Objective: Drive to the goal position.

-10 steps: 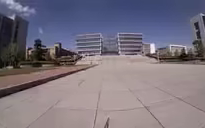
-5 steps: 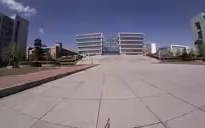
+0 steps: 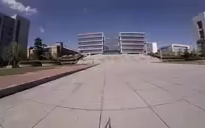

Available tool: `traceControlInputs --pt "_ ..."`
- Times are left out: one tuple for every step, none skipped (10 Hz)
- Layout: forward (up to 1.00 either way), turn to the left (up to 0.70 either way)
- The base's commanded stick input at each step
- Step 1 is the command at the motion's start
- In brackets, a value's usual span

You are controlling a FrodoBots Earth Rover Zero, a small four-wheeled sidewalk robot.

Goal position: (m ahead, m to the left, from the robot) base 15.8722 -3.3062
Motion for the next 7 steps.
traceControlInputs --pt "0.7 0.0" --pt "0.7 0.0" --pt "0.7 0.0" --pt "0.7 0.0" --pt "0.7 0.0" --pt "0.7 0.0" --pt "0.7 0.0"
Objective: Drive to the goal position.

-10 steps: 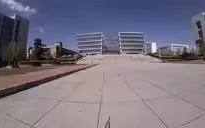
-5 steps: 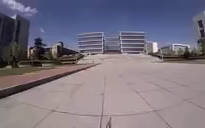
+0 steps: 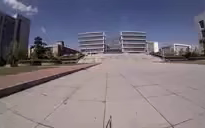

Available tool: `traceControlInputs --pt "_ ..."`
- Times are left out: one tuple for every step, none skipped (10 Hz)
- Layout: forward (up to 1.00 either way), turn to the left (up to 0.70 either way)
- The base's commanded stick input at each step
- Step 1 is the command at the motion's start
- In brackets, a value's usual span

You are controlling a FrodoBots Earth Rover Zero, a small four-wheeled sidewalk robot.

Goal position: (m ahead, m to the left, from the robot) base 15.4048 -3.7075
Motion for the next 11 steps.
traceControlInputs --pt "0.7 0.0" --pt "0.7 0.0" --pt "0.7 0.0" --pt "0.7 0.0" --pt "0.7 0.0" --pt "0.7 0.0" --pt "0.7 0.0" --pt "0.7 0.0" --pt "0.7 0.0" --pt "0.7 0.0" --pt "0.7 0.0"
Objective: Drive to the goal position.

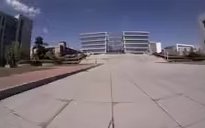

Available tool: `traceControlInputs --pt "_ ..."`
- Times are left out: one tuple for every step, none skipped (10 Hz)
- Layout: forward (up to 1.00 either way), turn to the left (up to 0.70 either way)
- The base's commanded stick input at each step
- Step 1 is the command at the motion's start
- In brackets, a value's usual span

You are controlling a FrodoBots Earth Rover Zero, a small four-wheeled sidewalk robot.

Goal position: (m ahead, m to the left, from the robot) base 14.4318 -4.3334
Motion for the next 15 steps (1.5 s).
traceControlInputs --pt "0.7 0.0" --pt "0.7 0.0" --pt "0.7 0.0" --pt "0.7 0.0" --pt "0.7 0.0" --pt "0.7 0.0" --pt "0.7 0.0" --pt "0.7 0.0" --pt "0.7 0.0" --pt "0.7 0.0" --pt "0.7 0.0" --pt "0.7 0.0" --pt "0.7 0.0" --pt "0.7 0.0" --pt "0.7 0.0"
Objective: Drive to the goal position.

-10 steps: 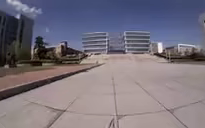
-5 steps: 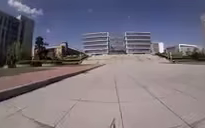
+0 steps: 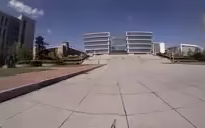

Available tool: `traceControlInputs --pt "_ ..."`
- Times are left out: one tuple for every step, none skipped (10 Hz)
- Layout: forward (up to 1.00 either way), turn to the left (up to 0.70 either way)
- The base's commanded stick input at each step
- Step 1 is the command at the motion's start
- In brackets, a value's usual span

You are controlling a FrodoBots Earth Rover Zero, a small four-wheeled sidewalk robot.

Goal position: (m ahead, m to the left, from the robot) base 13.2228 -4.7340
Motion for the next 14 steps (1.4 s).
traceControlInputs --pt "0.7 0.0" --pt "0.7 0.0" --pt "0.7 0.0" --pt "0.7 0.0" --pt "0.7 0.0" --pt "0.7 0.0" --pt "0.7 0.0" --pt "0.7 0.0" --pt "0.7 0.0" --pt "0.7 0.0" --pt "0.7 0.0" --pt "0.7 0.0" --pt "0.7 0.0" --pt "0.7 0.0"
